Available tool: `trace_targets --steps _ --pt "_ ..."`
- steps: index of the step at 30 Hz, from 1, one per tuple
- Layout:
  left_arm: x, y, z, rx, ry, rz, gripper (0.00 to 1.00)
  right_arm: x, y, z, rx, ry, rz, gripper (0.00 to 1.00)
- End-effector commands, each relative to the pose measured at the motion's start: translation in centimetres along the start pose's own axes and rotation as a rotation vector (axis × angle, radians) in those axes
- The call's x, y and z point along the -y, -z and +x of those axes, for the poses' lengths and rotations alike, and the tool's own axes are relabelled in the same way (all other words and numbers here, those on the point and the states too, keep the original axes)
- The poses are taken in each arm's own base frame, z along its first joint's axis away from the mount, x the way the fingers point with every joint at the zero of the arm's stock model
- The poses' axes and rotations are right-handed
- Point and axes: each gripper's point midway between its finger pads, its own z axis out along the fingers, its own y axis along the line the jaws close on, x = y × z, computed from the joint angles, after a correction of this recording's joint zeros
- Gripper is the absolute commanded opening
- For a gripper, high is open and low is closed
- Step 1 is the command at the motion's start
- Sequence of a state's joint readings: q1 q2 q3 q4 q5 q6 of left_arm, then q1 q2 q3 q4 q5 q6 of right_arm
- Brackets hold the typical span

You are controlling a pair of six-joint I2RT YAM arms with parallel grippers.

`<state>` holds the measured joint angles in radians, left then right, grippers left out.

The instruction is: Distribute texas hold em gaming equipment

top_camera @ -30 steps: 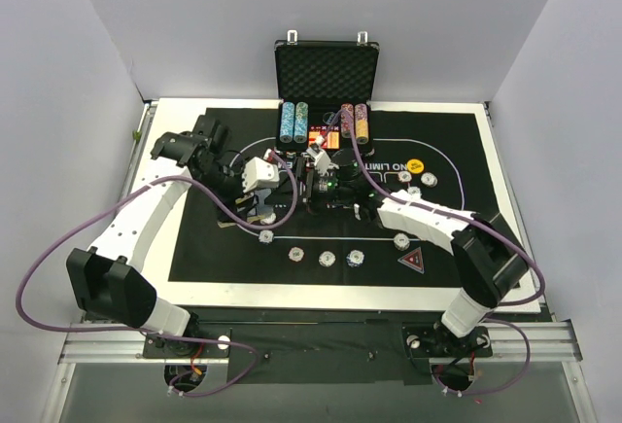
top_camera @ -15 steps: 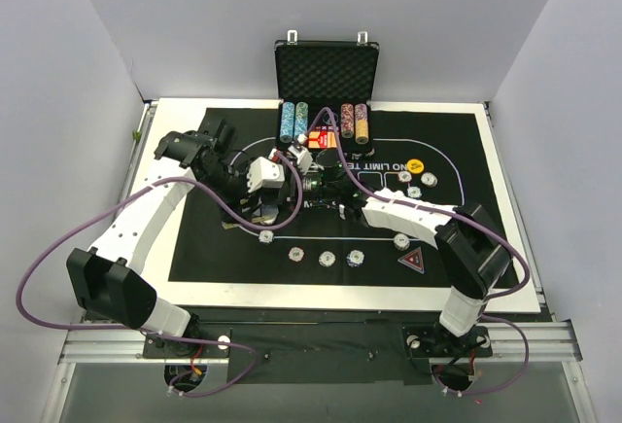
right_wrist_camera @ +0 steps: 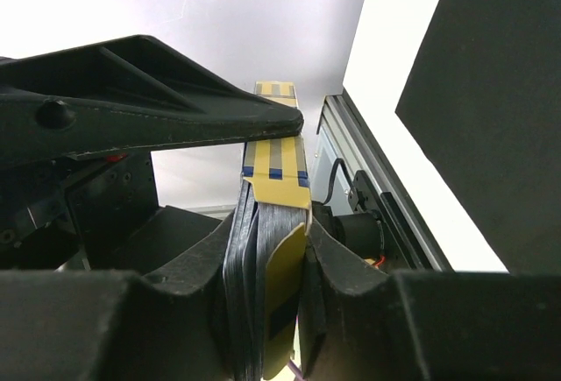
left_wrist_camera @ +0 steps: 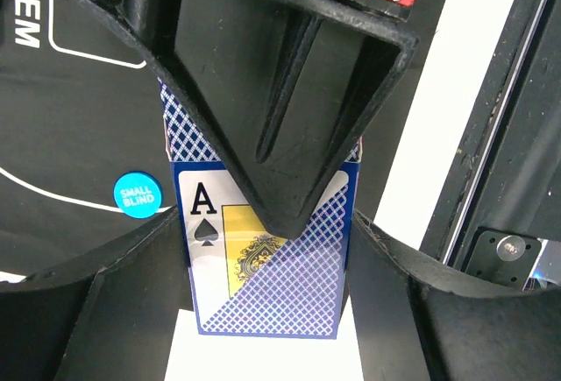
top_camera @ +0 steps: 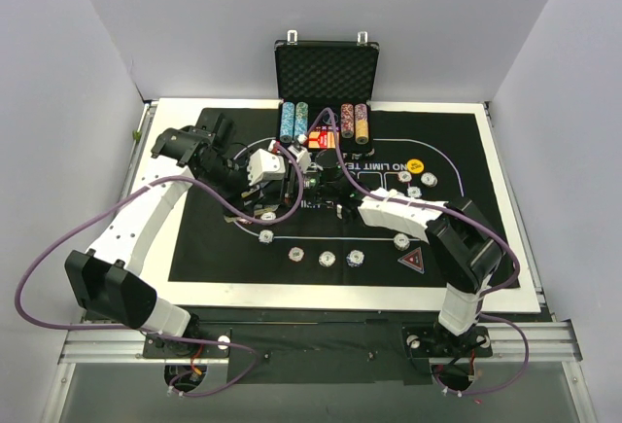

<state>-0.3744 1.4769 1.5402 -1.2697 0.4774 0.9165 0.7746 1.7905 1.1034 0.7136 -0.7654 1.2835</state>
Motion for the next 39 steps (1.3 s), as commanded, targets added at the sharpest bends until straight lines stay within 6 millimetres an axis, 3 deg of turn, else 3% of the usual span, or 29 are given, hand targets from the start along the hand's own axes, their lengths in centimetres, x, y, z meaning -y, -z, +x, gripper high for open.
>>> trace_targets --steps 1,2,6,13,26,31,35,39 --pt "-0.3 1.1 -1.9 0.083 -0.015 -0.06 0.69 -3.7 0.7 -0.8 0.027 0.061 -0.116 0.18" --pt "-0.2 1.2 -1.8 0.084 -0.029 -0.055 0.82 -4.1 0.9 -1.0 0.033 0.053 -0.131 0.18" --pt "0.7 1.2 -1.8 0.093 -0.032 -0.014 0.88 -4.2 1.3 -1.1 0.037 0.046 -0.135 0.18" --pt "1.3 1.2 -1.3 0.102 -0.066 -0.011 0.91 -5.1 1.5 -0.9 0.02 0.056 -0.156 0.18" --pt "0.6 0.7 -0.6 0.119 -0.109 -0.04 0.93 -7.5 1.5 -0.2 -0.018 0.084 -0.201 0.17" --pt "0.8 0.6 -0.2 0.116 -0.121 -0.012 0.87 -7.9 1.6 0.0 -0.024 0.095 -0.206 0.17" --pt "0.9 0.8 0.0 0.135 -0.142 0.025 0.66 -7.8 1.2 0.3 -0.041 0.089 -0.207 0.17" --pt "1.4 0.7 0.5 0.12 -0.102 0.095 0.64 -8.4 0.9 0.7 -0.061 0.085 -0.234 0.17"
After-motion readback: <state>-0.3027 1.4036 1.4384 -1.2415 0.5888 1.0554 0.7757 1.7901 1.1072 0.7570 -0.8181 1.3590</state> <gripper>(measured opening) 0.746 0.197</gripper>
